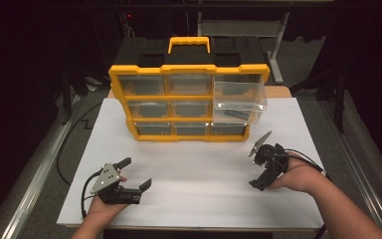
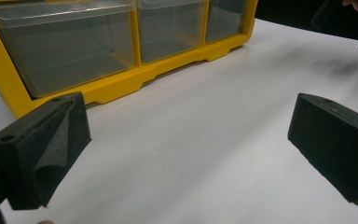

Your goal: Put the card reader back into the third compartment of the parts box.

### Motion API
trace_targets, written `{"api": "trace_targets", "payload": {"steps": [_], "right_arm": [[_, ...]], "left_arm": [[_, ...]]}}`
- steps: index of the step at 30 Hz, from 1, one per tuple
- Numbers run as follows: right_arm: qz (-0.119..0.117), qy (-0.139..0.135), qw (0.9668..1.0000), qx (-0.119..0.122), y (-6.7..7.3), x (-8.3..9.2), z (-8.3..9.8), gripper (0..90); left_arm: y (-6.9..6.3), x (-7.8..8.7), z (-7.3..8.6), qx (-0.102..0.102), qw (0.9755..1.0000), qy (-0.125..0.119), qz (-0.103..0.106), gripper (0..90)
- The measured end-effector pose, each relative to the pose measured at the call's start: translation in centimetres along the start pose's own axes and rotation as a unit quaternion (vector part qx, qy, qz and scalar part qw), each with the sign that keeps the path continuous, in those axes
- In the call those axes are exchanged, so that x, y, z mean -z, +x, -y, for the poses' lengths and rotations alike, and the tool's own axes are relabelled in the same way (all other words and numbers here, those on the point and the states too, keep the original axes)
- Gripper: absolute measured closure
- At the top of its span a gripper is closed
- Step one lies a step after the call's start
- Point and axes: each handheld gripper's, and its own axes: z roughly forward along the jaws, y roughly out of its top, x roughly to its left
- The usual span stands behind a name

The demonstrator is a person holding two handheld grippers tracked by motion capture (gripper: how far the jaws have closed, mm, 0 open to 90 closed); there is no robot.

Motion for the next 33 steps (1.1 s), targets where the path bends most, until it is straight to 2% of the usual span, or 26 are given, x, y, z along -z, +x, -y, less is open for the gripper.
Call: {"api": "trace_targets", "payload": {"steps": [4,9,12,16,18,21,25,29,32,33], "right_arm": [[0.002,0.002,1.0,-0.005,0.3,-1.3,0.2,0.2],[0.009,-0.017,0.9997,-0.012,0.5,-2.4,0.7,0.2],[0.014,-0.05,0.9983,-0.027,0.7,-2.7,1.0,0.2],[0.016,-0.105,0.993,-0.051,0.8,-2.9,1.5,0.2],[0.015,-0.133,0.9887,-0.068,0.8,-3.0,1.7,0.3],[0.01,-0.17,0.9822,-0.079,1.0,-3.1,2.0,0.3],[0.015,-0.222,0.97,-0.098,1.3,-3.2,2.3,0.2],[0.027,-0.273,0.9539,-0.121,1.6,-3.1,2.6,0.2],[0.032,-0.313,0.94,-0.133,1.8,-3.1,2.9,0.3],[0.038,-0.322,0.9363,-0.136,1.9,-3.1,3.0,0.3]], "left_arm": [[0.0,0.0,0.0,-0.002,1.0,-0.001,0.001,0.3],[0.0,0.0,0.0,0.0,1.0,-0.001,0.0,0.3],[0.0,0.0,0.0,0.0,1.0,0.0,0.002,0.3],[-0.1,-0.1,0.0,-0.001,1.0,0.001,0.002,0.3],[0.0,-0.1,0.0,0.001,1.0,0.001,0.0,0.3],[0.0,-0.1,0.0,0.002,1.0,0.0,-0.001,0.3],[0.0,-0.1,0.0,0.0,1.0,0.005,0.0,0.3],[0.1,-0.1,0.0,0.005,1.0,0.005,-0.001,0.3],[0.1,-0.1,0.1,0.005,1.0,0.007,-0.001,0.3],[0.1,-0.1,0.1,0.006,1.0,0.007,-0.001,0.3]]}}
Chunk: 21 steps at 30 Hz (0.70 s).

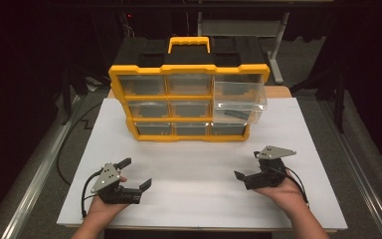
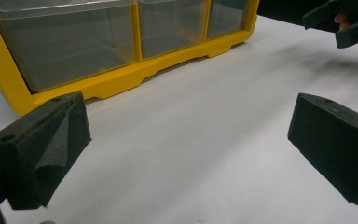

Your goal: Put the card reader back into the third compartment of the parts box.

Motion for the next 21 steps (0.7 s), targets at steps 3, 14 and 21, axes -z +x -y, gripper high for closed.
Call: {"api": "trace_targets", "payload": {"steps": [3,14,21], "right_arm": [[0.014,-0.034,0.9993,-0.007,0.4,0.3,0.5,0.3],[0.029,-0.107,0.9933,-0.031,0.6,1.6,2.9,0.3],[0.038,-0.133,0.9901,-0.027,0.7,2.1,2.9,0.3]], "left_arm": [[0.1,0.0,0.0,0.003,1.0,0.0,0.0,0.3],[0.8,0.0,0.1,0.025,0.9993,0.022,-0.015,0.3],[0.7,-0.3,0.1,0.026,0.9988,0.036,-0.02,0.3]]}}
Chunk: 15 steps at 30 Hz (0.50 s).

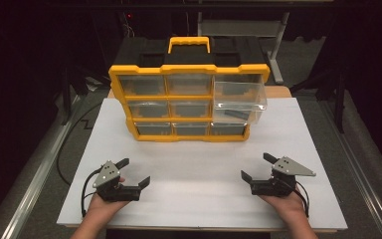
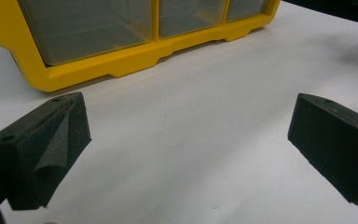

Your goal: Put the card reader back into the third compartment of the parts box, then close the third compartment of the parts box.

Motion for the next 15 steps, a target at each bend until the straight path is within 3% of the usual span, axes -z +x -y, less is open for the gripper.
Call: {"api": "trace_targets", "payload": {"steps": [15], "right_arm": [[0.023,0.004,0.9997,0.0,0.06,0.36,0.26,2.0]], "left_arm": [[-0.19,-0.16,-0.06,-0.003,1.0,-0.002,0.006,0.3]]}}
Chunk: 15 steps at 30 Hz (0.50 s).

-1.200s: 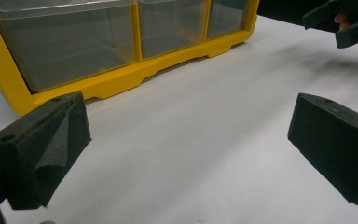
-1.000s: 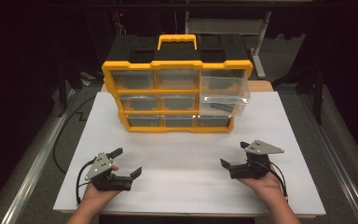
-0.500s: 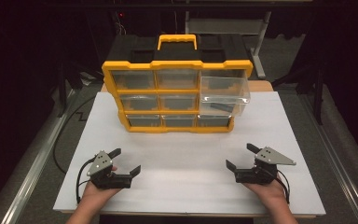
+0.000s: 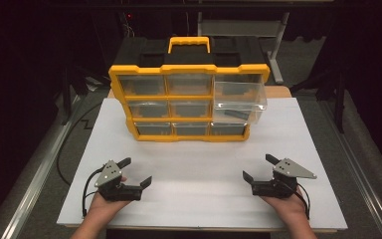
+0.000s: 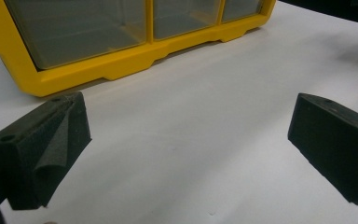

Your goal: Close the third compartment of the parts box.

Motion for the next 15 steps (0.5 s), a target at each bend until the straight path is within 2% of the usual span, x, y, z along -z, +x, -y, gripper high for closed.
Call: {"api": "trace_targets", "payload": {"steps": [3,6,10,15], "right_arm": [[0.003,-0.002,1.0,-0.001,0.11,0.05,0.04,4.5],[0.001,-0.001,0.9999,0.014,0.31,0.07,0.02,6.3],[-0.004,0.001,0.9998,0.018,0.42,0.15,0.05,11.7],[-0.006,0.006,0.9999,0.009,0.13,0.1,0.22,17.1]], "left_arm": [[-0.18,0.14,0.0,-0.006,1.0,-0.002,0.002,0.3],[-0.22,0.17,-0.04,-0.005,1.0,-0.007,0.002,0.3],[-0.31,0.21,-0.06,-0.007,0.9999,-0.011,0.003,0.3],[-0.31,0.27,-0.02,-0.012,0.9998,-0.013,0.004,0.3]]}}
